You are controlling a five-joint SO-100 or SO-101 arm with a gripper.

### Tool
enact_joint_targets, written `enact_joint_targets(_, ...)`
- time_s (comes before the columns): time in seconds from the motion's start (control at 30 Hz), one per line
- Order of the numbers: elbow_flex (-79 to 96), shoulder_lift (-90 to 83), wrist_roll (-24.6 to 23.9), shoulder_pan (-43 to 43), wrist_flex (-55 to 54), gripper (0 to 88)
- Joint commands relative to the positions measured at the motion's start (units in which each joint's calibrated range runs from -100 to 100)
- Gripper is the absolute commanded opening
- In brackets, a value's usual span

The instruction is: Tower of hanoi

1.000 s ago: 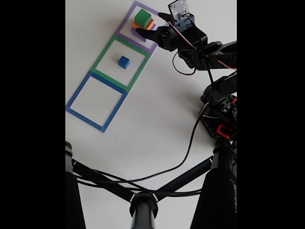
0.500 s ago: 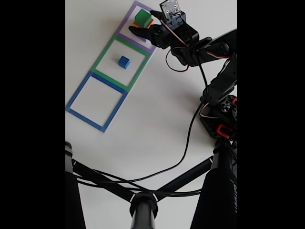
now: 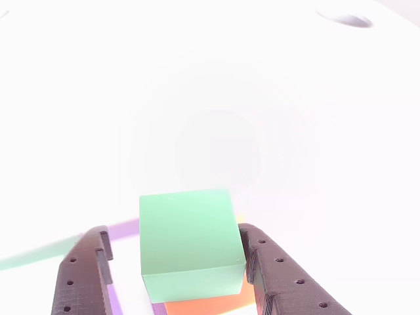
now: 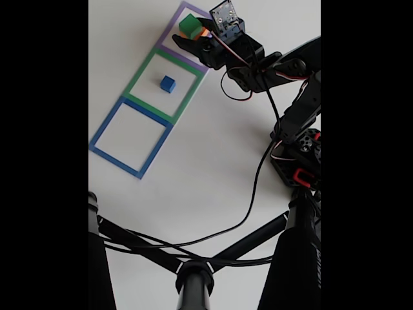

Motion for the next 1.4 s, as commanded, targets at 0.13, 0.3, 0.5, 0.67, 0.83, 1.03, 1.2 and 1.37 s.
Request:
enact_joint_targets(0.13, -0.1, -0.7, 0.0, -1.0, -1.8, 10.3)
enact_joint_targets(0.3, 0.0, -1.2, 0.0, -1.2, -1.8, 8.1)
enact_joint_targets(0.5, 0.6, -3.3, 0.0, -1.6, -1.1, 7.2)
enact_joint_targets(0.67, 1.2, -9.9, 0.0, -3.0, 4.7, 7.2)
enact_joint_targets(0.83, 0.3, -22.1, 0.0, -4.6, 18.5, 7.1)
enact_joint_targets(1.03, -6.9, -37.6, 0.0, -6.5, 43.7, 6.7)
enact_joint_targets(1.2, -26.0, -45.6, 0.0, -7.6, 78.8, 6.7)
enact_joint_targets(1.37, -52.5, -44.3, 0.0, -9.2, 110.6, 6.6)
